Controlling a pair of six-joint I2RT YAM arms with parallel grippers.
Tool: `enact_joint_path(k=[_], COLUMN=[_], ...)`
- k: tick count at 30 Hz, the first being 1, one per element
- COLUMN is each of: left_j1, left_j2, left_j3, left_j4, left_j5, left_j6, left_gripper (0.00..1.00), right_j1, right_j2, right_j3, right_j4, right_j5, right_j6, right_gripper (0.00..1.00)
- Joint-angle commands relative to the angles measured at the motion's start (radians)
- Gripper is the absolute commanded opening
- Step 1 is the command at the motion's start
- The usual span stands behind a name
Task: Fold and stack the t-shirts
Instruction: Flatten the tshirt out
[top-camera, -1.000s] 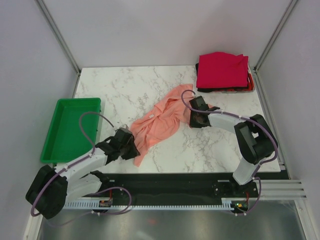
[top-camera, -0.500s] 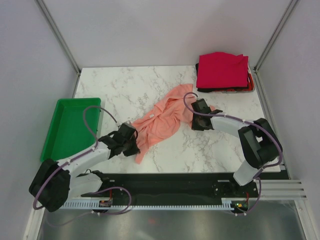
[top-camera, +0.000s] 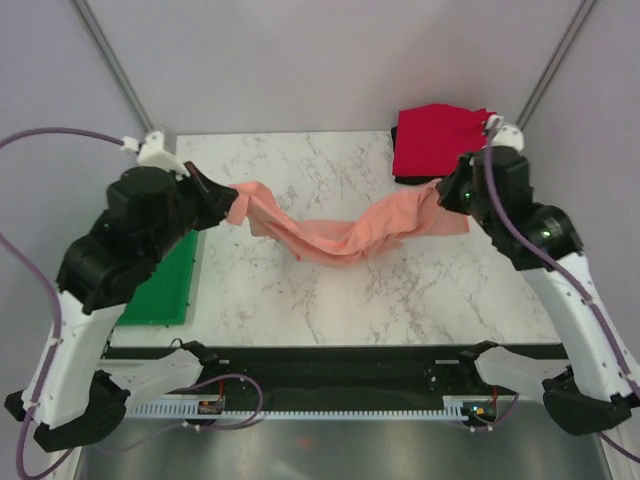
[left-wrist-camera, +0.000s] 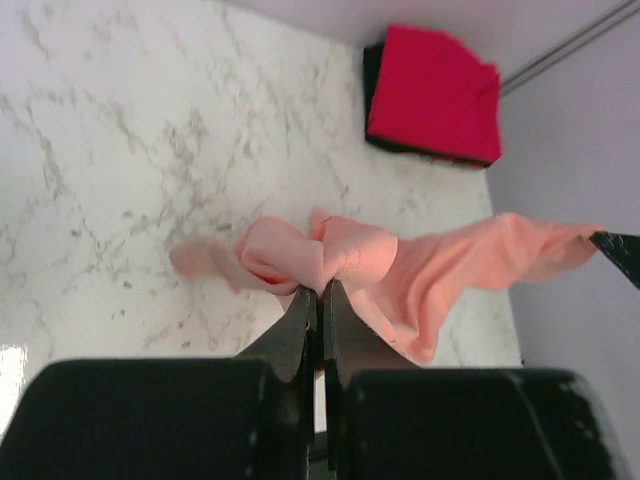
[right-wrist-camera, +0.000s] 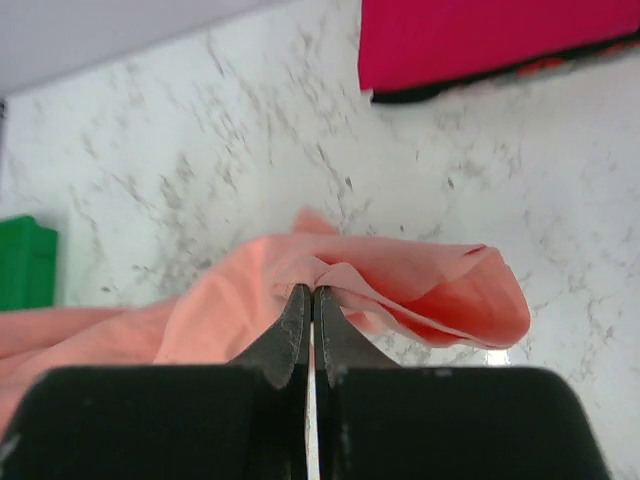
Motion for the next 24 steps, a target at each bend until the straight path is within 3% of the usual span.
enact_joint_path(k=[1,6,9,11,14,17,18,19,20,21,22,24], left_j1=[-0.002,-0.002,-0.002,-0.002,-0.002,-0.002,-0.002,-0.002,-0.002,-0.002,-0.002,-0.002], left_j2=[0.066,0.193,0.195,0.143,0.074,0.040,0.025,0.006,-0.047,-0.078,-0.116,-0.235], left_j3=[0.319,0.801,0.912,0.882,0.779,0.666,0.539,0.459,0.378,0.205,0.113,-0.154], left_j4=[-0.174,-0.207,-0.167,-0.074,0.005,0.014,0.040,0.062,0.075,0.094,0.140,0.178], left_j5=[-0.105,-0.021,0.017,0.030,0.033,0.045,0.045,0.038,0.034,0.034,0.034,0.033], left_j6=[0.118,0.208,0.248,0.259,0.265,0.261,0.261,0.255,0.229,0.210,0.187,0.123], left_gripper=[0.02,0.02,0.02,0.02,0.02,0.02,0.02,0.02,0.02,0.02,0.02,0.02], right_j1=[-0.003,-0.003,-0.003,-0.004,-0.004,-0.003,-0.003,-0.001,-0.003,-0.003,-0.004,-0.004], right_j2=[-0.046,-0.040,-0.085,-0.156,-0.290,-0.385,-0.398,-0.404,-0.404,-0.410,-0.422,-0.434], right_j3=[0.272,0.607,0.721,0.711,0.553,0.207,0.101,-0.108,-0.197,-0.393,-0.488,-0.649], right_j4=[-0.227,-0.405,-0.441,-0.428,-0.332,-0.292,-0.268,-0.248,-0.232,-0.159,-0.104,-0.024], right_j5=[0.117,0.187,0.225,0.278,0.344,0.345,0.272,0.195,0.132,0.008,-0.032,-0.057], right_j6=[-0.006,0.003,0.026,0.033,0.033,0.094,0.127,0.198,0.238,0.269,0.301,0.347], right_gripper=[0.00,0.00,0.00,0.00,0.00,0.00,0.00,0.02,0.14,0.70,0.98,0.98])
